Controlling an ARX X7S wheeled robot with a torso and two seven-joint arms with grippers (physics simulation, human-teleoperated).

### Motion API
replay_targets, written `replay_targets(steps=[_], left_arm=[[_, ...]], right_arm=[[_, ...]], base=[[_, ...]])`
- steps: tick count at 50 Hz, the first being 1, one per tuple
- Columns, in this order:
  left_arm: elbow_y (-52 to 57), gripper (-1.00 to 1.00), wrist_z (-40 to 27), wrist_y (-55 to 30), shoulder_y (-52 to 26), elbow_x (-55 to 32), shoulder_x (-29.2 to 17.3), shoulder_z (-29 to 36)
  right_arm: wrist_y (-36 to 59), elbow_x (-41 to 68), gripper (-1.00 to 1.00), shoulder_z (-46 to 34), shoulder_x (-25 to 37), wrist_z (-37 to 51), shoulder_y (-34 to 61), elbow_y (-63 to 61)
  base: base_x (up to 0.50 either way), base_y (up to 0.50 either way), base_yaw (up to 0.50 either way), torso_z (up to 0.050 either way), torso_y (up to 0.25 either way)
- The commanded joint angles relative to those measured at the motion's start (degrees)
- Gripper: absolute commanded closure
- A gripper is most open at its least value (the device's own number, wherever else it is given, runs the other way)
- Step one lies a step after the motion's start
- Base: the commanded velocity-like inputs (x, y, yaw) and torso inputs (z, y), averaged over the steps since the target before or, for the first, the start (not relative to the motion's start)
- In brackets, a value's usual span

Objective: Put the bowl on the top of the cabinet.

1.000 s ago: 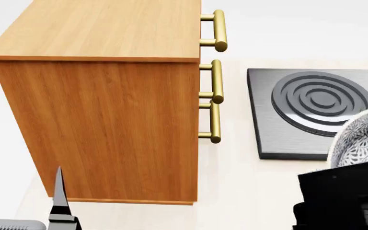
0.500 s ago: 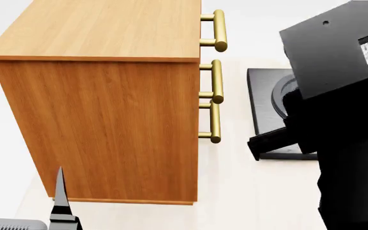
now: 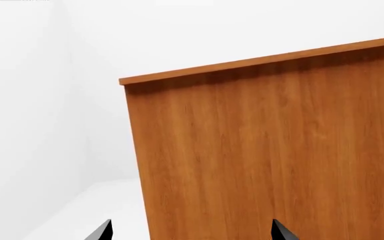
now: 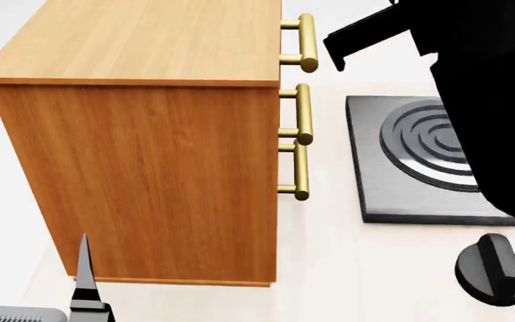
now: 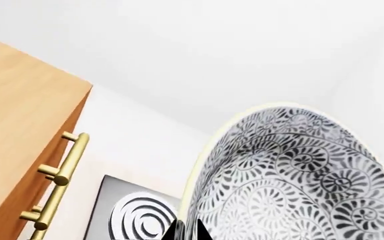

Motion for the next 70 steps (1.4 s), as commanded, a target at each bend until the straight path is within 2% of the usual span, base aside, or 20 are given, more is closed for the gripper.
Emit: replay_targets(steps=[1, 20, 29, 37, 59, 70], left_arm=[[0.8, -1.0, -0.4, -1.0, -0.3, 0.2, -0.1, 0.4], [-2.3, -1.0, -0.1, 1.9, 0.3, -1.0, -0.6, -0.9], [-1.0, -1.0, -0.6, 1.0, 0.5, -0.8, -0.8, -0.6], [-0.9, -1.0, -0.9, 1.1, 0.8, -0.8, -0.9, -0.7], [-0.9, -1.0, -1.0, 0.5, 0.0, -0.4, -0.6, 0.7], [-1.7, -1.0, -0.9, 1.2, 0.0, -0.7, -0.7, 0.8]], right_arm=[[1.1, -0.5, 1.0, -4.6, -6.4, -1.4, 12.7, 10.8], [-2.2, -10.6, 1.0, -6.1, -15.9, -7.7, 16.8, 17.4], [-3.6, -7.7, 1.0, -7.1, -18.3, -4.5, 15.9, 14.9], [-5.1, -7.6, 1.0, -7.1, -21.2, -5.3, 16.0, 14.5], [-9.1, -5.3, 1.0, -8.2, -24.5, -3.0, 12.2, 8.1], [-10.9, -10.6, 1.0, -8.9, -25.1, -7.2, 8.5, 7.2]], base=[[0.0, 0.0, 0.0, 0.0, 0.0], [0.0, 0.0, 0.0, 0.0, 0.001], [0.0, 0.0, 0.0, 0.0, 0.0], [0.0, 0.0, 0.0, 0.0, 0.001], [0.0, 0.0, 0.0, 0.0, 0.0], [0.0, 0.0, 0.0, 0.0, 0.0]])
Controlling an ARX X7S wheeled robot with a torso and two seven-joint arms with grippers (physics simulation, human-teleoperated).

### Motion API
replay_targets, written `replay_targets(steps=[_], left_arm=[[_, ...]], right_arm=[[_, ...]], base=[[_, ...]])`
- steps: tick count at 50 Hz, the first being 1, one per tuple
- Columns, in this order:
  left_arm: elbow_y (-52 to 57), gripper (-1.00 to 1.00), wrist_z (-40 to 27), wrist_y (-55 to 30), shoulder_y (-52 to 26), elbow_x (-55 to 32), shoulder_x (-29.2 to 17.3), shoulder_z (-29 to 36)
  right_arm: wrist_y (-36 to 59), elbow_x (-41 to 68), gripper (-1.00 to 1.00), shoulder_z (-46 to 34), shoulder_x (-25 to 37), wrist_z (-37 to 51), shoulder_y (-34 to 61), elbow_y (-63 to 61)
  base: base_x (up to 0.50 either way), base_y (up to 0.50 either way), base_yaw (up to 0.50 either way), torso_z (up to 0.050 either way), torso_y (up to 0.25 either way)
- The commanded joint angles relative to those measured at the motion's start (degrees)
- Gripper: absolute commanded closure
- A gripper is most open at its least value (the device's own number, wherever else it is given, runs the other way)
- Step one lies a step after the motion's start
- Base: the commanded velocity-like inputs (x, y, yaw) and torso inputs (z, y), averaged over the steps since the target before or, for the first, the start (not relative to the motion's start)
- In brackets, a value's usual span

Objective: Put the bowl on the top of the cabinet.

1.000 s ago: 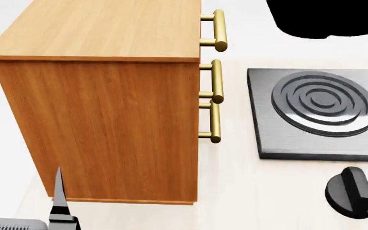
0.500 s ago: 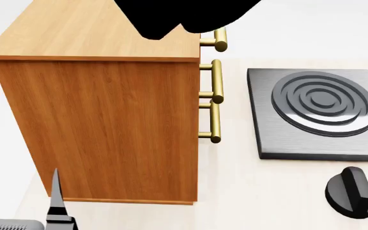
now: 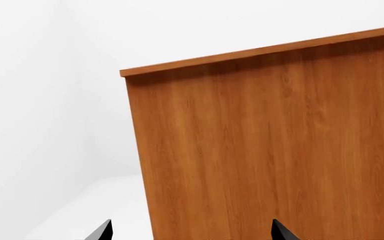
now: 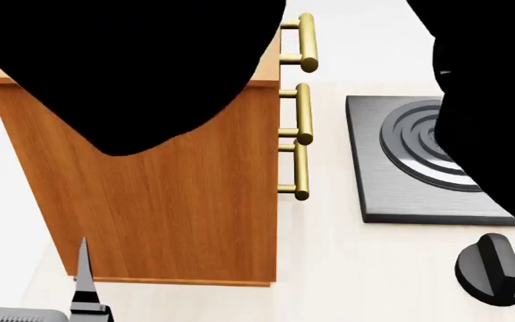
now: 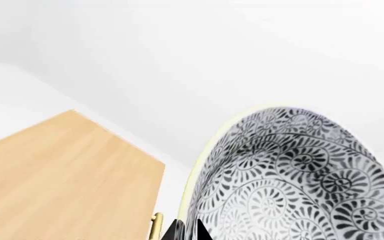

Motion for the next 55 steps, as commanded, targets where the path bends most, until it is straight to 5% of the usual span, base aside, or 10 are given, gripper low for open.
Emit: replay_targets(steps=[1, 55], left_arm=[[-0.6, -1.0, 0.1, 0.4, -0.1, -0.1, 0.0, 0.3], [-2.0, -1.0, -0.4, 1.0, -0.6, -0.7, -0.5, 0.5]], right_arm=[[-1.8, -4.9, 1.0, -0.9, -1.4, -2.9, -3.5, -1.9], [-10.0, -21.4, 1.0, -8.3, -5.5, -15.2, -13.1, 4.9]], base=[[0.0, 0.0, 0.0, 0.0, 0.0], [0.0, 0.0, 0.0, 0.0, 0.001]])
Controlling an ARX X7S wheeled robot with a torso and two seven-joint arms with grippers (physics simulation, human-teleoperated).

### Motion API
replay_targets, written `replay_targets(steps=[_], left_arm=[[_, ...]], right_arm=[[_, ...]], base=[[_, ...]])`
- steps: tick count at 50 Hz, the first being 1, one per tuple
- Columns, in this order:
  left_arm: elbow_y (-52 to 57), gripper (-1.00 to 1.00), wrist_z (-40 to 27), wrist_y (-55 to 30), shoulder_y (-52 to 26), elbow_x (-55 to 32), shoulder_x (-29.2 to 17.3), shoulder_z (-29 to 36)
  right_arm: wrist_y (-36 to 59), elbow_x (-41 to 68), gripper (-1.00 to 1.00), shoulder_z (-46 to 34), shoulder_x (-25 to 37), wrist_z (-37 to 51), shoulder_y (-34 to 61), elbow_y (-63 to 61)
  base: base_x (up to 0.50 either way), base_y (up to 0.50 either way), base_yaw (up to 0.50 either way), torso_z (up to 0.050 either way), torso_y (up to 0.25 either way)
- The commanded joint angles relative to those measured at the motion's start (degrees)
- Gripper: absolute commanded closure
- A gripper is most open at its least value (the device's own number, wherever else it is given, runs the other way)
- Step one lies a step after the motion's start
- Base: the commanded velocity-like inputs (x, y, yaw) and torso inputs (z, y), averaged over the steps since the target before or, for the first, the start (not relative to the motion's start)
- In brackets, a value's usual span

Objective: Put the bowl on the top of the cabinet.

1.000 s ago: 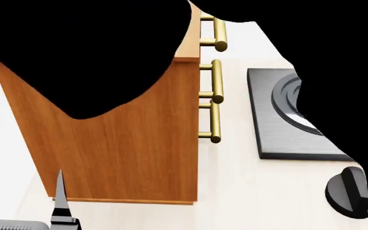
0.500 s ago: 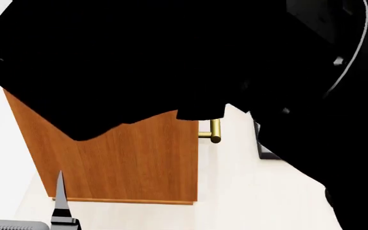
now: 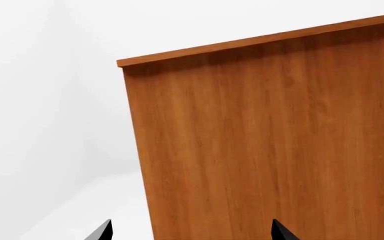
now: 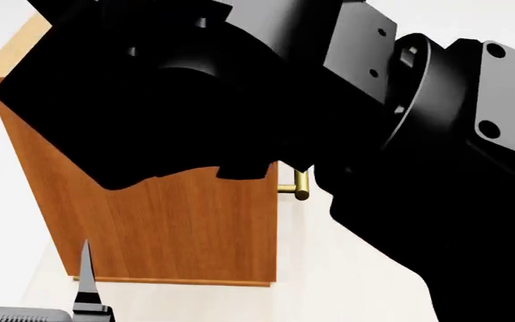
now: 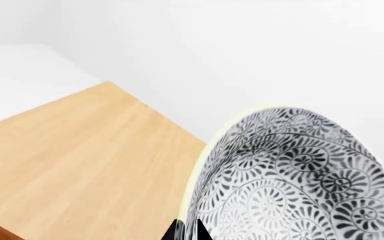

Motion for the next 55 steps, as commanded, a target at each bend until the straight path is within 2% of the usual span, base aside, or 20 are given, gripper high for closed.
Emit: replay_targets(steps=[1, 15, 43, 55], left_arm=[[-0.2, -1.0, -0.3, -0.1, -0.1, 0.1, -0.1, 0.0], [-0.4, -1.0, -0.7, -0.8, -0.4, 0.2, -0.3, 0.2], [-0.6, -1.0, -0.9, -0.7, -0.7, 0.1, -0.2, 0.8], [-0.9, -1.0, -1.0, -0.5, -0.7, 0.0, -0.3, 0.9]], right_arm=[[-1.2, -4.9, 1.0, -1.9, -1.0, -3.0, -0.3, 5.1], [-4.7, -10.7, 1.0, -4.9, -1.6, -8.9, -1.8, 9.3], [-4.4, -8.0, 1.0, -5.4, -3.3, -6.1, -3.2, -0.5], [-6.1, -10.6, 1.0, -6.9, -3.2, -9.0, -3.6, -1.0]], base=[[0.0, 0.0, 0.0, 0.0, 0.0], [0.0, 0.0, 0.0, 0.0, 0.001], [0.0, 0.0, 0.0, 0.001, 0.001], [0.0, 0.0, 0.0, 0.0, 0.0]])
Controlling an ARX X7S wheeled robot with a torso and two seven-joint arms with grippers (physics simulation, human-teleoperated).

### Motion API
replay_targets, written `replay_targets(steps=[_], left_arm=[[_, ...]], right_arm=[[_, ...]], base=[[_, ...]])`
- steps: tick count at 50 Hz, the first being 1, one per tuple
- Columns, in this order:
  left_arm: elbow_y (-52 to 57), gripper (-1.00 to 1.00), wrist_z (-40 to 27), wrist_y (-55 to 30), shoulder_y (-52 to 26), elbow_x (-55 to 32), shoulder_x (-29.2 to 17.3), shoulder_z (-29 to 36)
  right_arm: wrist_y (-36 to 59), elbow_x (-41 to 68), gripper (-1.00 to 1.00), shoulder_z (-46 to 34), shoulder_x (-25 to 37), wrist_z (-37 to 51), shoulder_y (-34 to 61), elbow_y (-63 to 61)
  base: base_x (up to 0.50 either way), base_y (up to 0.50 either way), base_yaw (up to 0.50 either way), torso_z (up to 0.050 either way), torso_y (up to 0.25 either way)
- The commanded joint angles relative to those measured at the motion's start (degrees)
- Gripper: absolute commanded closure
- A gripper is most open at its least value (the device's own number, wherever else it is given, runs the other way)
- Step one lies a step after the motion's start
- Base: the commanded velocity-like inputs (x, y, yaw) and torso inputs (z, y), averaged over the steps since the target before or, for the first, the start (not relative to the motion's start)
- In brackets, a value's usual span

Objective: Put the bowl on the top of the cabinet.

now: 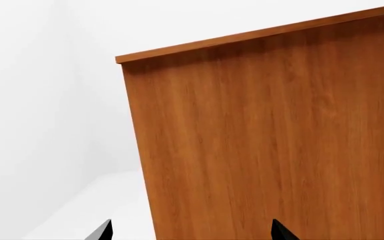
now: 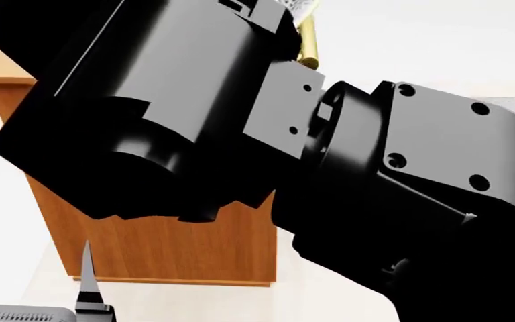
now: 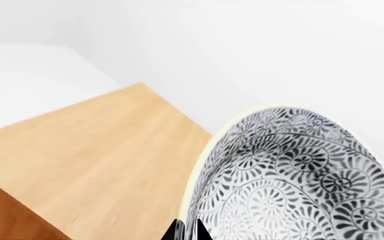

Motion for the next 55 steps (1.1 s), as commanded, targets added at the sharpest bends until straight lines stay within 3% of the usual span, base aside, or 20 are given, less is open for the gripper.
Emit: replay_targets(steps=[1, 12, 45, 46, 55], left_arm=[[-0.3, -1.0, -0.1, 0.2, 0.0, -0.1, 0.0, 0.1], [-1.1, -1.0, 0.0, 0.4, -0.4, -0.2, 0.1, 0.4], [-1.4, -1.0, -0.2, 1.0, -0.3, -0.8, -0.2, 0.3], [-1.4, -1.0, -0.4, 1.0, -0.3, -0.4, -0.2, 0.5], [-1.6, -1.0, -0.4, 1.4, -0.2, -0.7, -0.2, 0.6]], right_arm=[[-0.6, -2.7, 1.0, -1.0, 0.0, -1.6, 0.0, -1.2], [-3.9, -7.2, 1.0, -3.4, -0.2, -6.8, -1.9, 1.4], [-6.5, -8.4, 1.0, -4.4, -0.4, -6.3, -3.2, -1.1], [-6.1, -7.9, -1.0, -4.4, -0.4, -6.6, -3.0, -1.3], [-6.0, -6.7, -1.0, -2.8, 3.0, -6.0, -1.8, -3.4]], base=[[0.0, 0.0, 0.0, 0.0, 0.0], [0.0, 0.0, 0.0, 0.0, 0.001], [0.0, 0.0, 0.0, 0.0, 0.001], [0.0, 0.0, 0.0, 0.0, 0.0], [0.0, 0.0, 0.0, 0.0, 0.0]])
